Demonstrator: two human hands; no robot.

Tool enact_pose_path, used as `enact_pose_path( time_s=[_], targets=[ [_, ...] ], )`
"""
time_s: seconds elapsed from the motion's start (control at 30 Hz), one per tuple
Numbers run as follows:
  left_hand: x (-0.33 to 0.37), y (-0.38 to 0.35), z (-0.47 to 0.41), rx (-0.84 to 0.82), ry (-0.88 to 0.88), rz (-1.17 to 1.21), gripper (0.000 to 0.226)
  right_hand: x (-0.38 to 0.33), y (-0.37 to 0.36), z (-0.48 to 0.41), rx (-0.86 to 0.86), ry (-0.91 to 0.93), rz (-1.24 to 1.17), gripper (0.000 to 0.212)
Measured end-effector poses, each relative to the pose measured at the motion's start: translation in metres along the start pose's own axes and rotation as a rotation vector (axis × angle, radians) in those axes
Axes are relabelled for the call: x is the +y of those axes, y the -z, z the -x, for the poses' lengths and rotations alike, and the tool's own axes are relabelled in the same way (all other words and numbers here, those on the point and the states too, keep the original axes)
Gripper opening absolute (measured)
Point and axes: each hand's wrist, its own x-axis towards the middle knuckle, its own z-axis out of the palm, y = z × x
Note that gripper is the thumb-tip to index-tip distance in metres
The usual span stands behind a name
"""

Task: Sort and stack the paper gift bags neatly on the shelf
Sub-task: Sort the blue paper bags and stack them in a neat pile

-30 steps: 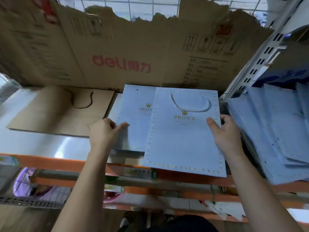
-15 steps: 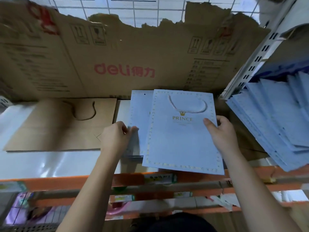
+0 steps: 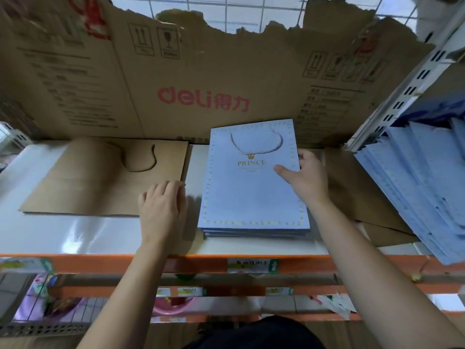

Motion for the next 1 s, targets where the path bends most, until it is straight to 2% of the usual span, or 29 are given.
enact_pose_path(
  time_s=[0.23,0.3,0.47,0.6,0.73,0.83,1.0],
  targets=[
    [-0.004,-0.004,-0.005,-0.047,0.062,0.007,0.014,0.002,0.0,0.001,0.014,0.041,0.583,0.061],
    [-0.005,-0.004,-0.006,-0.05,0.068,0.008,0.015,0.005,0.0,0.002,0.026,0.052,0.665,0.064],
    [-0.004,-0.003,-0.006,-0.044,0.062,0.022,0.016,0.014,0.004,0.01,-0.052,0.079,0.488,0.06],
    [-0.001,-0.001,-0.004,-0.054,0.036,0.028,0.033,0.019,0.018,0.035,-0.126,0.082,0.307,0.054],
    [0.002,0.002,-0.004,-0.068,0.011,0.03,0.045,0.014,0.034,0.065,-0.238,0.03,0.114,0.065],
    [0.005,0.006,-0.004,-0.08,-0.012,0.046,0.046,0.016,0.037,0.074,-0.283,0.017,0.092,0.075],
    [0.03,0.012,0.005,-0.221,-0.049,0.251,0.041,0.018,0.034,0.076,-0.258,0.002,0.083,0.069]
  ],
)
